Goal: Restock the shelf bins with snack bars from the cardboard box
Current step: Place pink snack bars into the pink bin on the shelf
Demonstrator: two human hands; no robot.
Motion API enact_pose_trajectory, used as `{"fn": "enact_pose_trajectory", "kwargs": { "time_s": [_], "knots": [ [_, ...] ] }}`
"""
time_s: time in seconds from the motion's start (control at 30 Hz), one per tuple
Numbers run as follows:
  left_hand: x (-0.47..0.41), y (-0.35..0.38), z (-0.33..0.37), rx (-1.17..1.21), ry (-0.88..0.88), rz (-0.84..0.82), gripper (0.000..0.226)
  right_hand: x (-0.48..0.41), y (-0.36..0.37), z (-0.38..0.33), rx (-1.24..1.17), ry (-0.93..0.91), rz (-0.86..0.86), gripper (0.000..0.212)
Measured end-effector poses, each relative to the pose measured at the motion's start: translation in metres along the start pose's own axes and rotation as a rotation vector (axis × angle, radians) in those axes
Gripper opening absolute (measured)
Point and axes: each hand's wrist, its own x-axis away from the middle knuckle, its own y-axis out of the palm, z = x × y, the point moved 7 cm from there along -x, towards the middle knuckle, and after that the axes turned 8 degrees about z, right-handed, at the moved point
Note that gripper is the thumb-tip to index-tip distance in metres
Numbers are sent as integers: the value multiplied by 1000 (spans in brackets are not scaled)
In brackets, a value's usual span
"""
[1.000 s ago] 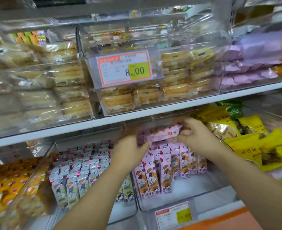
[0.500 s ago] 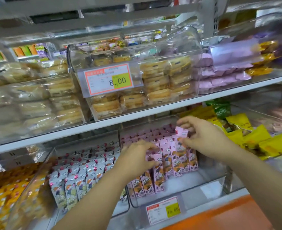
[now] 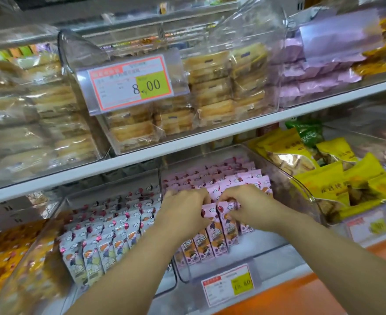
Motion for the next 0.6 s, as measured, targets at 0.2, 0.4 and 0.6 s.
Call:
{"fn": "enact_pose_trajectory", "kwargs": {
  "time_s": [0.2,0.4,0.6],
  "knots": [
    [2,-3,0,-18,-6,22,22,-3,8,-2,79,-70,32,42],
    [2,-2,-1,-12,-8,5,46,0,-1,2,-8,-10,81,45],
    [4,-4,-1,8,-14,26,52,4,-8,6,-24,28,85,49]
  ]
}}
